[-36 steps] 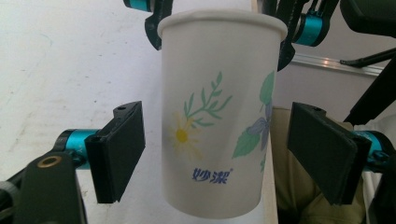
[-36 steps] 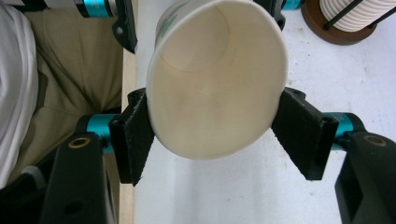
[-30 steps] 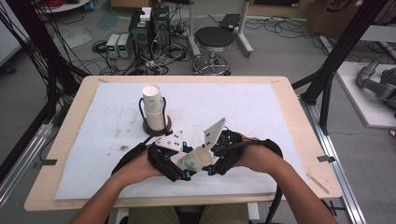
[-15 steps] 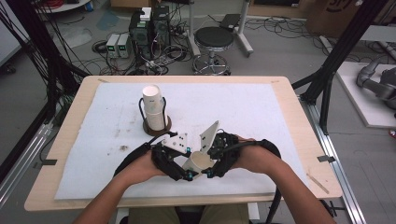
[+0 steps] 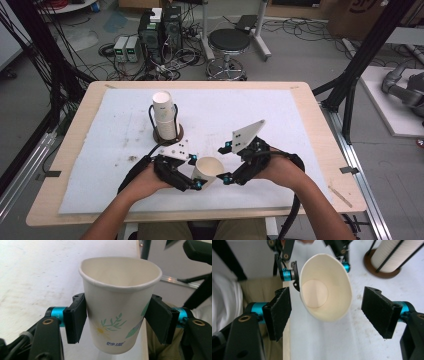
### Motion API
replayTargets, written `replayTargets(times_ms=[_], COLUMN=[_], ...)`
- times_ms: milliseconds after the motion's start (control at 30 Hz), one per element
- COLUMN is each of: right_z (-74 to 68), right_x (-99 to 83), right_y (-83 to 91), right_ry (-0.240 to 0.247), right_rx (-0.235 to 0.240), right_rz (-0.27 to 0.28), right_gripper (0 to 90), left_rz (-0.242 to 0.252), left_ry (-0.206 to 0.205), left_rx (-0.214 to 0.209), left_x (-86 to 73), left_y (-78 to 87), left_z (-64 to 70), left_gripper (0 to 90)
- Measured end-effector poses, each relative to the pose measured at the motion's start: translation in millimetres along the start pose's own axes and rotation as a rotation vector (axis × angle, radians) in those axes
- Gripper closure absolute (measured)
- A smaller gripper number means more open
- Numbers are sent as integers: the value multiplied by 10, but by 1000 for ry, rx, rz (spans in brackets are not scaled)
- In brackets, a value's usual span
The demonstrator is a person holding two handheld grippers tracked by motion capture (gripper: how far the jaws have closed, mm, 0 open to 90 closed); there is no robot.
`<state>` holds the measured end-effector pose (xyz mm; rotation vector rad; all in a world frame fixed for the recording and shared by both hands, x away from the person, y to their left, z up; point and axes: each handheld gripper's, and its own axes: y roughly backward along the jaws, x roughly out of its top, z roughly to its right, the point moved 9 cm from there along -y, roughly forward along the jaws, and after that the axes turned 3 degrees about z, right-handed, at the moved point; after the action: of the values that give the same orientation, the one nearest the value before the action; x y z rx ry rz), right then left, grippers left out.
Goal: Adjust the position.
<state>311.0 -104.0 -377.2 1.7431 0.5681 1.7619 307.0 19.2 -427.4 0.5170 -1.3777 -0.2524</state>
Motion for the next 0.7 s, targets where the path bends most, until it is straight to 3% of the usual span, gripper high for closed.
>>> replayTargets(times_ms=[67,100,133,167,267,467,700], right_z=[52,52,87,87,155,294,357], right_x=[-56,-56,-116,-116,-247,-613,-880], right_y=[75,75,121,121,183,223,229], right_ry=[-46,-46,-74,-74,-128,-219,-286], right_rx=[-40,-40,-67,-67,-119,-265,-356], right_rz=[75,75,127,127,195,279,299], right_gripper=[238,238,230,230,229,214,205], left_rz=[27,40,55,73,136,242,309], left_ry=[15,18,25,31,54,79,89], left_rx=[22,31,40,51,91,198,269], left_x=[-39,-59,-80,-100,-166,-302,-420], left_y=[51,80,115,151,264,483,666], left_z=[-26,-38,-46,-56,-94,-224,-321], left_gripper=[344,344,343,343,343,343,343])
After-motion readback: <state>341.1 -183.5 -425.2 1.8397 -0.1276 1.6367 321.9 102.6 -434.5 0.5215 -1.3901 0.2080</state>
